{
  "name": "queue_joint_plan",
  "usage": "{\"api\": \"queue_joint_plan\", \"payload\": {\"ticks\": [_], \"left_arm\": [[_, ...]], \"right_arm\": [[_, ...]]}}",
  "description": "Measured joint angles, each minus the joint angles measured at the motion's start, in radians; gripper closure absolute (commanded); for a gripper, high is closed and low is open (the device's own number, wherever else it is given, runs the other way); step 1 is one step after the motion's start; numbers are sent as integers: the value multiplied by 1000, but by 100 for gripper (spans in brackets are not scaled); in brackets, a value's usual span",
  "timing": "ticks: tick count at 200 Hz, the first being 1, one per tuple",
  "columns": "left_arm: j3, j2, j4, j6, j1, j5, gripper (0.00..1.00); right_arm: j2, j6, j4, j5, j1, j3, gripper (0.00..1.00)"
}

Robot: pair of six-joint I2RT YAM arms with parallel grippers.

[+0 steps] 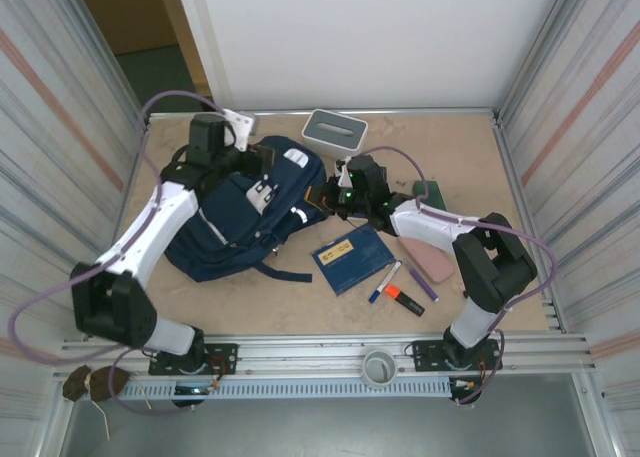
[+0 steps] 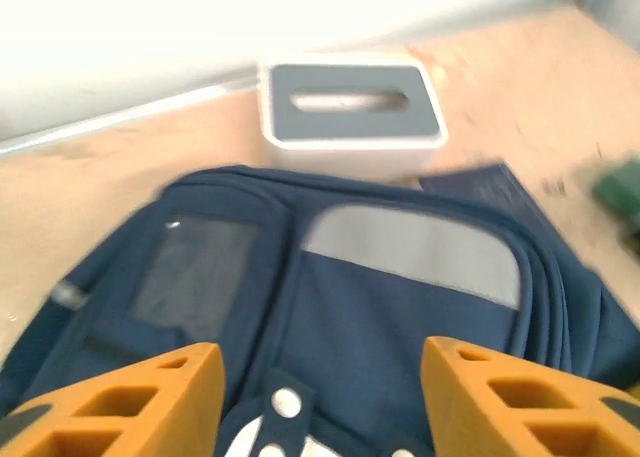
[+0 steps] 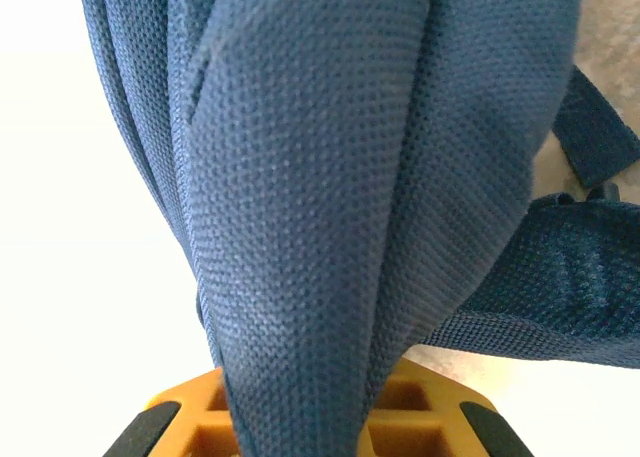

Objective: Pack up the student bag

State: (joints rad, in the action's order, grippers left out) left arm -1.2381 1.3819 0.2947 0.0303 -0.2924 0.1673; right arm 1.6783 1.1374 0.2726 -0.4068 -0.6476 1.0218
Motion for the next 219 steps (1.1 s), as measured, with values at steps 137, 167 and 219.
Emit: {"api": "queue_joint_plan", "payload": {"ticks": [137, 167, 219], "left_arm": [[736, -704, 79, 364, -524, -432, 35], [819, -711, -5, 352, -522, -504, 38], [867, -654, -245, 282, -390, -539, 41]], "right_arm": [[3, 261, 130, 213, -72, 76, 100], [4, 269, 128, 213, -73, 85, 100], [4, 270, 126, 216, -81, 87, 100]]}}
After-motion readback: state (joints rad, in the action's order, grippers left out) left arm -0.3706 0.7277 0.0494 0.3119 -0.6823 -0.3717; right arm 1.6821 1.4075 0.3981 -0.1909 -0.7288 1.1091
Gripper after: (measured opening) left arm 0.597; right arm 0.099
